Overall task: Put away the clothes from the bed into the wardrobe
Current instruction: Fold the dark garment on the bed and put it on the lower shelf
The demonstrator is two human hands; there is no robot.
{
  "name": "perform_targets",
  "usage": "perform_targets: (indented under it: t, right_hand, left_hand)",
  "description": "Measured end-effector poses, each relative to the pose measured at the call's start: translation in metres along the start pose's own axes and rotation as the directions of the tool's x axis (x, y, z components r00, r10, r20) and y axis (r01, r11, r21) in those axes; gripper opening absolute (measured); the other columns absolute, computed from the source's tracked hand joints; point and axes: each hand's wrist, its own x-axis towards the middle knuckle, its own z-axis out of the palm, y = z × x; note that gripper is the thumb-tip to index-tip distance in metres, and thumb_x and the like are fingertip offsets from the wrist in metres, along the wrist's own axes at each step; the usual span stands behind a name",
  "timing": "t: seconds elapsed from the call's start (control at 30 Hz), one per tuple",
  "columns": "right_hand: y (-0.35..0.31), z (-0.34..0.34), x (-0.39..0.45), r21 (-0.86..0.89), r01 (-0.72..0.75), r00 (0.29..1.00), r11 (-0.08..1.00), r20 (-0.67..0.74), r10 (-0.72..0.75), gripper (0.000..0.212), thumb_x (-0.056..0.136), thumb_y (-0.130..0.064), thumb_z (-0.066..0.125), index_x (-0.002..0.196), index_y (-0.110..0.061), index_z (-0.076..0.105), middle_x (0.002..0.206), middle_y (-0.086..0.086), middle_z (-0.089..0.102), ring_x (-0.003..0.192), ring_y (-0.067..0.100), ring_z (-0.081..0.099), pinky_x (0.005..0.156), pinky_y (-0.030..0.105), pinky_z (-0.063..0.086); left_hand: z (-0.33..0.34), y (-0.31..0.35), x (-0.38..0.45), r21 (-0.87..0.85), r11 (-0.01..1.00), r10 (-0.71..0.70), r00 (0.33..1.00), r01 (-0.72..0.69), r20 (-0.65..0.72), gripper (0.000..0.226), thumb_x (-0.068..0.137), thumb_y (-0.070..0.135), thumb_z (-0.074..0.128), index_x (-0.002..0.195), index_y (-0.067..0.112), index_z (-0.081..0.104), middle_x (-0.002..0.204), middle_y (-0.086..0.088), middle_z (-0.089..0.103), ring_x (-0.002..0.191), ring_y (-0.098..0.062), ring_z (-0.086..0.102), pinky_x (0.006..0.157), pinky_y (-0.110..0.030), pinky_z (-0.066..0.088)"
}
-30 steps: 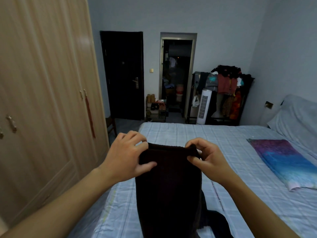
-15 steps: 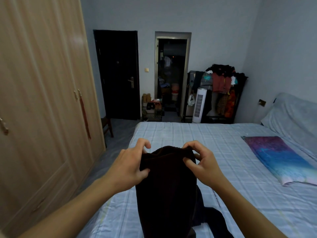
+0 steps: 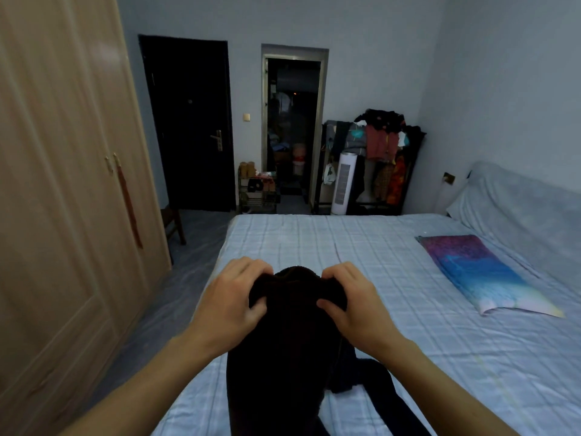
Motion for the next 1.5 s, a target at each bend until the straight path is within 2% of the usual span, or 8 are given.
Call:
perform_targets:
  t: [0.13, 0.33, 0.4, 0.67, 0.97, 1.13, 1.27, 1.5]
  right_hand:
    - [-0.011, 0.002, -0.021, -0.072, -0.002, 0.999, 0.997, -0.048, -0.002, 0.03, 0.082, -0.015, 0.074, 0.104, -0.024, 0.056, 0.101, -0.014, 0.049, 0.093, 0.003, 0.051, 0.079, 0.014, 0.043]
    - [-0.032, -0.013, -0.033, -0.022, 0.059, 0.993, 0.998, -0.098, -0.061, 0.027, 0.084, -0.012, 0.073, 0.104, -0.022, 0.058, 0.1, -0.012, 0.052, 0.093, 0.007, 0.054, 0.081, 0.017, 0.044]
    - [-0.038, -0.021, -0.037, 0.009, 0.076, 0.99, 0.997, -0.118, -0.075, 0.027, 0.084, -0.011, 0.073, 0.104, -0.023, 0.058, 0.099, -0.013, 0.052, 0.092, 0.007, 0.054, 0.08, 0.018, 0.045]
    - [-0.049, -0.08, -0.067, 0.089, 0.146, 0.975, 0.985, -0.181, -0.128, 0.029, 0.083, -0.013, 0.075, 0.106, -0.023, 0.06, 0.1, -0.012, 0.057, 0.094, 0.003, 0.056, 0.083, 0.017, 0.043]
    - [-0.095, -0.149, -0.078, 0.164, 0.347, 0.911, 0.923, -0.295, -0.29, 0.033, 0.08, -0.012, 0.079, 0.109, -0.016, 0.063, 0.104, -0.006, 0.058, 0.094, 0.003, 0.055, 0.084, 0.008, 0.04]
    - [-0.125, -0.173, -0.084, 0.21, 0.42, 0.878, 0.883, -0.339, -0.337, 0.033, 0.081, -0.011, 0.078, 0.109, -0.016, 0.063, 0.104, -0.006, 0.059, 0.095, 0.007, 0.057, 0.083, 0.017, 0.045]
    - [-0.146, -0.202, -0.077, 0.193, 0.478, 0.835, 0.857, -0.402, -0.376, 0.032, 0.08, -0.011, 0.078, 0.108, -0.017, 0.063, 0.102, -0.008, 0.058, 0.093, 0.005, 0.056, 0.083, 0.012, 0.042]
    - [-0.17, -0.246, -0.06, 0.136, 0.533, 0.77, 0.835, -0.488, -0.412, 0.032, 0.081, -0.011, 0.078, 0.109, -0.017, 0.063, 0.102, -0.009, 0.058, 0.093, 0.002, 0.055, 0.085, 0.01, 0.041]
  left_hand:
    - [0.005, 0.003, -0.02, -0.032, 0.998, 0.057, 0.997, -0.059, -0.042, 0.033, 0.075, 0.008, 0.071, 0.101, 0.023, 0.059, 0.096, 0.013, 0.053, 0.09, -0.009, 0.05, 0.078, -0.023, 0.044]
    - [-0.012, 0.029, -0.04, -0.061, 0.997, 0.043, 0.991, -0.051, -0.124, 0.03, 0.077, 0.006, 0.072, 0.101, 0.02, 0.06, 0.097, 0.01, 0.054, 0.091, -0.013, 0.052, 0.08, -0.022, 0.042]
    - [-0.02, 0.041, -0.042, -0.035, 0.998, 0.048, 0.989, -0.053, -0.138, 0.031, 0.077, 0.006, 0.073, 0.102, 0.021, 0.061, 0.098, 0.011, 0.053, 0.091, -0.012, 0.052, 0.081, -0.023, 0.043]
    - [-0.044, 0.123, -0.048, 0.084, 0.995, 0.061, 0.985, -0.048, -0.16, 0.036, 0.075, 0.006, 0.07, 0.105, 0.021, 0.059, 0.101, 0.008, 0.053, 0.094, -0.015, 0.054, 0.081, -0.04, 0.05]
    - [-0.111, 0.228, -0.068, 0.258, 0.965, 0.099, 0.966, -0.035, -0.241, 0.036, 0.074, 0.005, 0.067, 0.107, 0.017, 0.06, 0.104, 0.003, 0.054, 0.095, -0.018, 0.055, 0.082, -0.039, 0.05]
    - [-0.143, 0.263, -0.078, 0.34, 0.94, 0.1, 0.956, -0.001, -0.276, 0.036, 0.075, 0.003, 0.068, 0.107, 0.016, 0.061, 0.104, 0.003, 0.055, 0.093, -0.016, 0.056, 0.08, -0.037, 0.051]
    - [-0.166, 0.288, -0.073, 0.396, 0.918, 0.15, 0.931, -0.006, -0.334, 0.038, 0.074, 0.003, 0.069, 0.109, 0.016, 0.061, 0.105, 0.003, 0.057, 0.094, -0.016, 0.057, 0.081, -0.031, 0.05]
    - [-0.197, 0.315, -0.047, 0.462, 0.885, 0.254, 0.887, -0.053, -0.386, 0.036, 0.075, 0.001, 0.069, 0.107, 0.015, 0.062, 0.102, 0.008, 0.056, 0.094, -0.008, 0.053, 0.085, -0.01, 0.036]
